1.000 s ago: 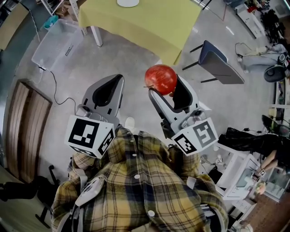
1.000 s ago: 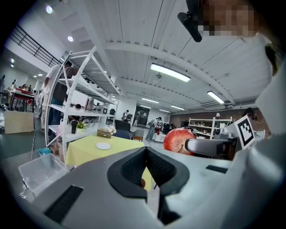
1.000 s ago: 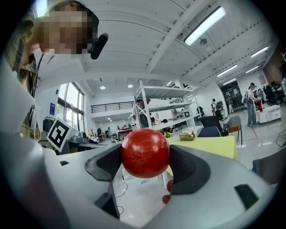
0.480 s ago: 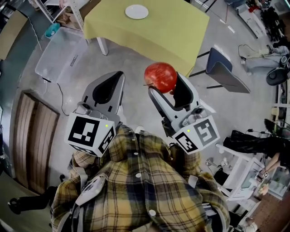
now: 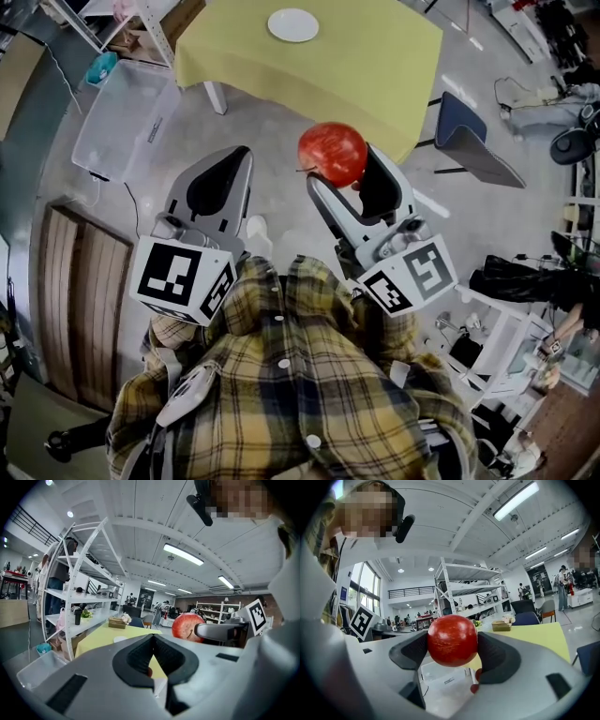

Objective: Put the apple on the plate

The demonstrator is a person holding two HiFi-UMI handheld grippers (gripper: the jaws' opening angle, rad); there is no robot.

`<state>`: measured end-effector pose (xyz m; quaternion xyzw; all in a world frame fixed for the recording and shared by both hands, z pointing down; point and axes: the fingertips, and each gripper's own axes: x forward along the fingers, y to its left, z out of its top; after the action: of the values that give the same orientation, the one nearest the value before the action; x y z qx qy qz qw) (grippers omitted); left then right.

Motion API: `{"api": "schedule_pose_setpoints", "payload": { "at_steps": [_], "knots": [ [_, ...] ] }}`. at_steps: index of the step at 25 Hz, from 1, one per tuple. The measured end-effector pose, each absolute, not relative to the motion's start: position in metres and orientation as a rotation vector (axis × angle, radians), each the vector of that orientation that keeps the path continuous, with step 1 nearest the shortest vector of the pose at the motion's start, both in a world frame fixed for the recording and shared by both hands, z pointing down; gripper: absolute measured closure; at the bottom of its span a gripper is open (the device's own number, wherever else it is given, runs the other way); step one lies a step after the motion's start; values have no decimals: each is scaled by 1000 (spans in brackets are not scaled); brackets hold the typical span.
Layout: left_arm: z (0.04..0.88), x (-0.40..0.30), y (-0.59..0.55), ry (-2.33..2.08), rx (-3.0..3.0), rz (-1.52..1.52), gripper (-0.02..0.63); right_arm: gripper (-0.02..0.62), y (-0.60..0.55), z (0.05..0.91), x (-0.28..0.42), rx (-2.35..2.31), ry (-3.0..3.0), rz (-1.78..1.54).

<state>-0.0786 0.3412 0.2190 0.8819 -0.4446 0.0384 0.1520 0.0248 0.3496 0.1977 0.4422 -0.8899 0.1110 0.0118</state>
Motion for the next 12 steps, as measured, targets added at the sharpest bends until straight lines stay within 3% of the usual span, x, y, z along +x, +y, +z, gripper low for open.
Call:
{"api": "schedule_pose_setpoints", "payload": {
  "at_steps": [12],
  "knots": [
    [234,-82,274,-1262,2502,115,600,267,282,212,28,1404,-2733,388]
  ]
}}
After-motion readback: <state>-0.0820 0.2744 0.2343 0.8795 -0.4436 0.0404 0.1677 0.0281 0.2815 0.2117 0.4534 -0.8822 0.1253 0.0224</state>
